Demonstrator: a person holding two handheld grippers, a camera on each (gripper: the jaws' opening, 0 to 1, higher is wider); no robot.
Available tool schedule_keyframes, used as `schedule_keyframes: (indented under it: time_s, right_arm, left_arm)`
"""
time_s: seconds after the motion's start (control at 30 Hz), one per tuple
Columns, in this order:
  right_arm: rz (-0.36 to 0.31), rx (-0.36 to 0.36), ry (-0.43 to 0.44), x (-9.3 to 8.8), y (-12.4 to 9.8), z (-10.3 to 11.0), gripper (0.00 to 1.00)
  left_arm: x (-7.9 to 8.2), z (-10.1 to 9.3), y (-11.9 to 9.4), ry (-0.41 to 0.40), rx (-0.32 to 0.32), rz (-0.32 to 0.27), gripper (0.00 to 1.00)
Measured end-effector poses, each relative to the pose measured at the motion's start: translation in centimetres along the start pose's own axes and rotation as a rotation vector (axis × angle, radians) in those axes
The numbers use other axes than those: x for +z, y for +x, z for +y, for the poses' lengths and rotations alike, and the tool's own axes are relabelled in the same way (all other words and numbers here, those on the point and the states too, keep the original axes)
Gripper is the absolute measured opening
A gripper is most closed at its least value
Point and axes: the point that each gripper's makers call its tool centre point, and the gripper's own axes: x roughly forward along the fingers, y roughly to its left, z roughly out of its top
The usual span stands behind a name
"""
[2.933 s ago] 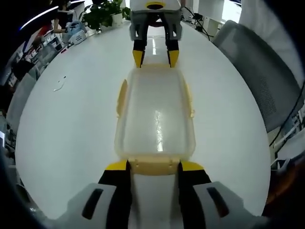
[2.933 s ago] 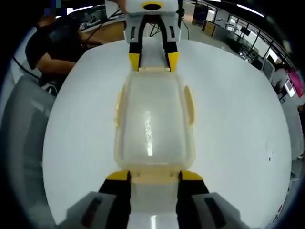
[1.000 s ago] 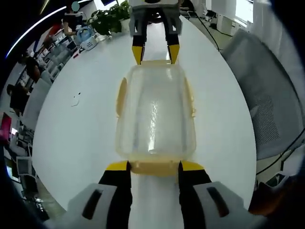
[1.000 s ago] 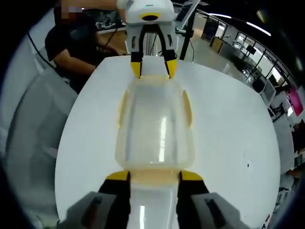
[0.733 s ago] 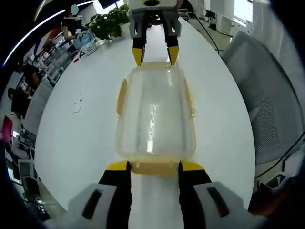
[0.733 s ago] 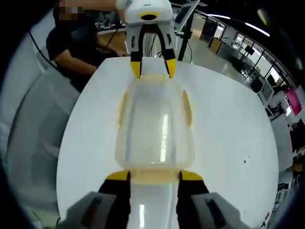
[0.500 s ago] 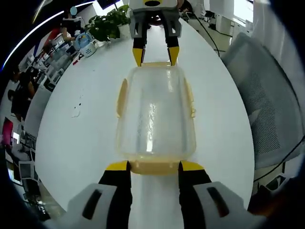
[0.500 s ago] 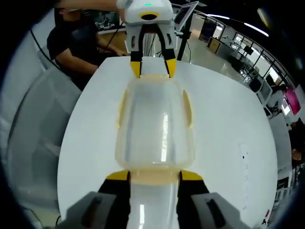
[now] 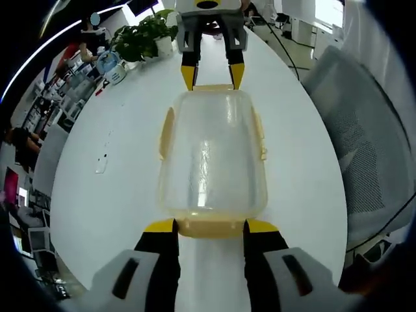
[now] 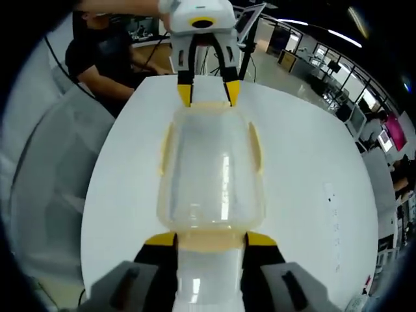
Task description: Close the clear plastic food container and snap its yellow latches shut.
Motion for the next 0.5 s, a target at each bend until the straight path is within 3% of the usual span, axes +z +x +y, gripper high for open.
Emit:
schedule_keyframes:
  time_s: [0.5]
  right_arm:
    - [0.006, -0.008, 0.016, -3.0, -1.3, -0.1, 0.35]
  left_arm:
    - [2.9, 0.3, 1.6, 0.017, -0.006, -0.005, 0.36]
